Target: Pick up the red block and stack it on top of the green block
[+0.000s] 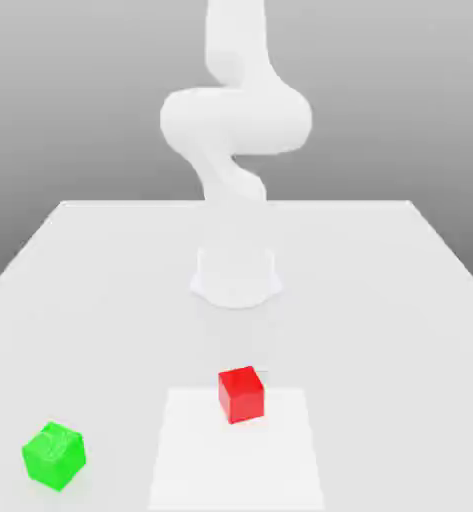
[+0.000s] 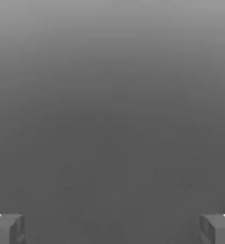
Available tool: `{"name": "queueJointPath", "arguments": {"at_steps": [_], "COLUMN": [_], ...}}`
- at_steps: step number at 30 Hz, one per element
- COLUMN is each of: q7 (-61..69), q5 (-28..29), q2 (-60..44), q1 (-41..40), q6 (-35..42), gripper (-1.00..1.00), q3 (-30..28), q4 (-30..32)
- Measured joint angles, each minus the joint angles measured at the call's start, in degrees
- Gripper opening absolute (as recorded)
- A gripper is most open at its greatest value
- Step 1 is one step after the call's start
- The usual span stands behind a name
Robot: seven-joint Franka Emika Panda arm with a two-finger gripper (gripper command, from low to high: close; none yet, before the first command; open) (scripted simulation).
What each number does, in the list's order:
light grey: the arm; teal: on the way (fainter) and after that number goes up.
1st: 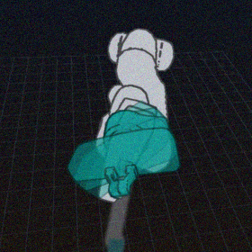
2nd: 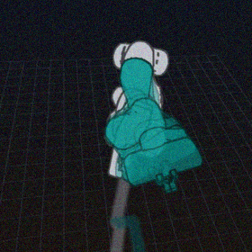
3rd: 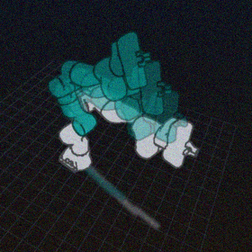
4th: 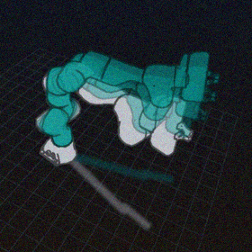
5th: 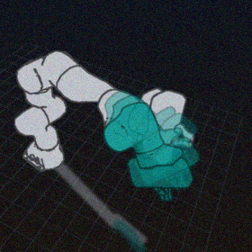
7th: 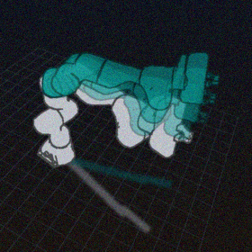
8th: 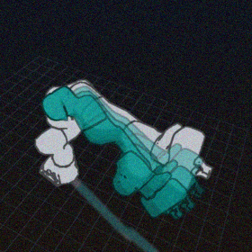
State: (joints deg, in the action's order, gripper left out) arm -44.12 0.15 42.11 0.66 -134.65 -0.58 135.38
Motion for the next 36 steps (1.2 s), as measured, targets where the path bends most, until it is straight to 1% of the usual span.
{"name": "queueJointPath", "arguments": {"at_steps": [12,17,19,24,25,31,33,36], "q7": [10.27,15.26,16.66,18.86,19.02,18.97,18.6,17.55], "q5": [0.62,0.74,0.08,-2.57,-2.8,-2.76,-2.24,-0.76], "q2": [-22.07,-34.49,-40.66,-51.67,-52.89,-53.49,-51.36,-45.73], "q1": [3.3,4.08,4.38,2.74,2.44,2.28,2.56,2.67], "q6": [-16.46,-25.5,-30.31,-39.6,-40.64,-41.1,-39.29,-34.46], "gripper": [0.0,0.0,0.0,0.0,-1.0,-1.0,-1.0,-1.0], "q3": [-2.9,-3.37,-3.28,-1.0,-0.65,-0.5,-0.9,-1.43], "q4": [20.34,29.31,30.25,29.28,29.12,29.04,29.34,30.14]}}
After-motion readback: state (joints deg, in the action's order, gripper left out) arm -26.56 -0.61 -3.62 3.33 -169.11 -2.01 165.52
